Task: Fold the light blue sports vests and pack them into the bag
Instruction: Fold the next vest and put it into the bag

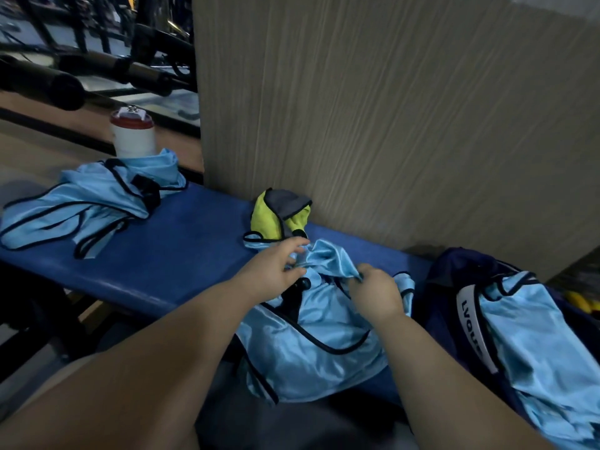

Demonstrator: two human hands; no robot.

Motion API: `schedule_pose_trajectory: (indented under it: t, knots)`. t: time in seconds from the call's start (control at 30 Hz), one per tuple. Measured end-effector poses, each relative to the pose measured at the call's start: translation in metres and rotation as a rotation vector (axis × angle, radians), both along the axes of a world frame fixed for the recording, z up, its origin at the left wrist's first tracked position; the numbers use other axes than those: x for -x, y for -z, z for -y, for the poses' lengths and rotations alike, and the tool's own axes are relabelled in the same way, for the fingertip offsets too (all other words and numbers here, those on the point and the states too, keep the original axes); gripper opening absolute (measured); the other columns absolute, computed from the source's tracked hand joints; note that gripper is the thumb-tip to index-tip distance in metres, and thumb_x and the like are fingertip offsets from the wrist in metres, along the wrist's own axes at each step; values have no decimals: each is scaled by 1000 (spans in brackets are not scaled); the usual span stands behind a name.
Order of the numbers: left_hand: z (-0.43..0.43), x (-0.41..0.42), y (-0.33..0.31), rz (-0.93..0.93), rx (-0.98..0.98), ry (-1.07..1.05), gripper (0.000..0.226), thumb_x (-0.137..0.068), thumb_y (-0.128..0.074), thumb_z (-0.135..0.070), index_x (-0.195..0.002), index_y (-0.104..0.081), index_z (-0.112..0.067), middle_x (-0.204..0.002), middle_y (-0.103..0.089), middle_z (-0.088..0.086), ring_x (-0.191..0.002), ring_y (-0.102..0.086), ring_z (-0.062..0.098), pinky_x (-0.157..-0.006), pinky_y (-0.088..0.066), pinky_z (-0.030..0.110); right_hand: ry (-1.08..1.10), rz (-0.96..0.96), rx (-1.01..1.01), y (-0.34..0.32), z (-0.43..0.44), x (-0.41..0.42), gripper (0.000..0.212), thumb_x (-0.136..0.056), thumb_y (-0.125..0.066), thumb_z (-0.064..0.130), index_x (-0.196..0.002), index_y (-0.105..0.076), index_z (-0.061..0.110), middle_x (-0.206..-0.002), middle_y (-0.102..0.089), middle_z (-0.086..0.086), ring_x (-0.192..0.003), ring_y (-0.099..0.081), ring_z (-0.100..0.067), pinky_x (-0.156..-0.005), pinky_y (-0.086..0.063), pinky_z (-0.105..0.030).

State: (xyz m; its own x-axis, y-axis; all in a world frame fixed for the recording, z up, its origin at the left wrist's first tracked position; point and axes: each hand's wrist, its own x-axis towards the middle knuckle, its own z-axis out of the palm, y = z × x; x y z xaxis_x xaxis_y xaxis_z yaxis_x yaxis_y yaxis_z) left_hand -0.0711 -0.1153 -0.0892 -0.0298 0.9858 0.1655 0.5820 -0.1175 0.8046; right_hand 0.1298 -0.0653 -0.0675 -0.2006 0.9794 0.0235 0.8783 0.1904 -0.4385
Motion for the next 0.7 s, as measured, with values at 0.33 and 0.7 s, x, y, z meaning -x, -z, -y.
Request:
schedule_pose_trajectory:
  t: [0.33, 0.7]
  knots:
    - [-2, -10, 6, -332, 129, -288, 105, -66, -69, -72, -148, -17, -33, -151, -24, -1, -138, -26, 27, -108, -28, 46, 361, -955, 30, -44, -2, -49, 15, -93, -56, 25, -98, -67, 16, -96, -71, -13, -85, -69, -30, -83, -56, -48]
    - [1, -26, -6, -211, 151, -286, 32, -79, -71, -49, -90, -55, -23, -88, -60, -8, -86, -59, 16, -72, -49, 33, 340, -1196, 10, -74, 6, -77, 13, -96, -58, 23, -90, -67, 16, -81, -69, -5, -66, -66, -18, -56, -54, -24]
